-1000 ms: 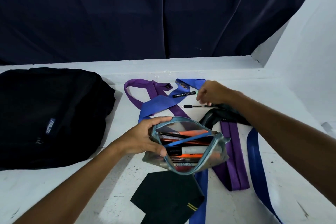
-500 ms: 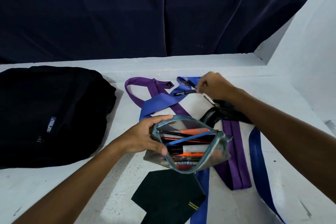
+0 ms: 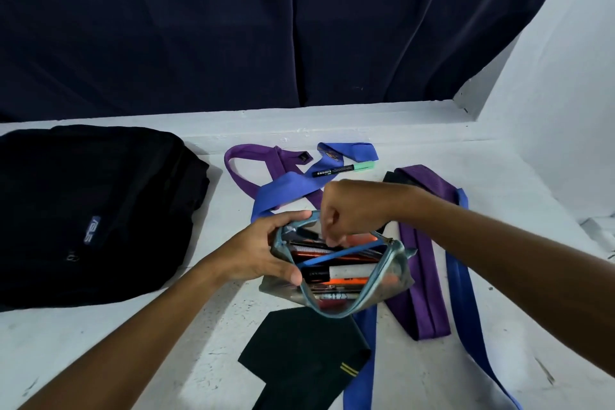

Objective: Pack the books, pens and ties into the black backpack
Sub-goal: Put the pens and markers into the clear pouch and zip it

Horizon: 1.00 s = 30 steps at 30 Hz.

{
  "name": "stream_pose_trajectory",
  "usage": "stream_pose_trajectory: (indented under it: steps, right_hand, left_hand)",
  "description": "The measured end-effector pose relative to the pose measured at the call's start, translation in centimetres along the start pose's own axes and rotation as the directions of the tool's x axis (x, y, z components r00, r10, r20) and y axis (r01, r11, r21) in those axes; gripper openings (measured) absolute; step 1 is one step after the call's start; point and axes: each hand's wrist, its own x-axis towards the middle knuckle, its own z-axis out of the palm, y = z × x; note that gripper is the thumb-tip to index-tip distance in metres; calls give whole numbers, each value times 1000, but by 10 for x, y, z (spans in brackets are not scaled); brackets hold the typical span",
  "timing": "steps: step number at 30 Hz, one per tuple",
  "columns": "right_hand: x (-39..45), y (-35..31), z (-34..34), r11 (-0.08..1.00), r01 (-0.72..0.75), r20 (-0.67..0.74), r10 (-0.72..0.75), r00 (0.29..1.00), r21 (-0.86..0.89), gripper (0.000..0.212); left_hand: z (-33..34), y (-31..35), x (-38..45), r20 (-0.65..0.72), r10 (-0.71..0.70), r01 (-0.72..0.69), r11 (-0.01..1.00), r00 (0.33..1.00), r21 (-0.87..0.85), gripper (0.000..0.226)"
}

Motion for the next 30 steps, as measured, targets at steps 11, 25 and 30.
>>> stream_pose_trajectory:
  steps: [11,25,30]
  right_hand:
    - [-17,-16,-6,979,-110,207,145,967,-173,20]
    - [-41,-1,-48,962,-216,146,241,959,-167,15]
    - [-42,16,-50,896,-135,58,122,991,422,15]
  left_hand:
    - [-3,-1,-3,-5,-20,21,999,1000,50,116]
    - [-3,2,-4,7,-15,14,995,1000,94,117]
    - [-4,1,-3,8,-34,33,992,999,119,122]
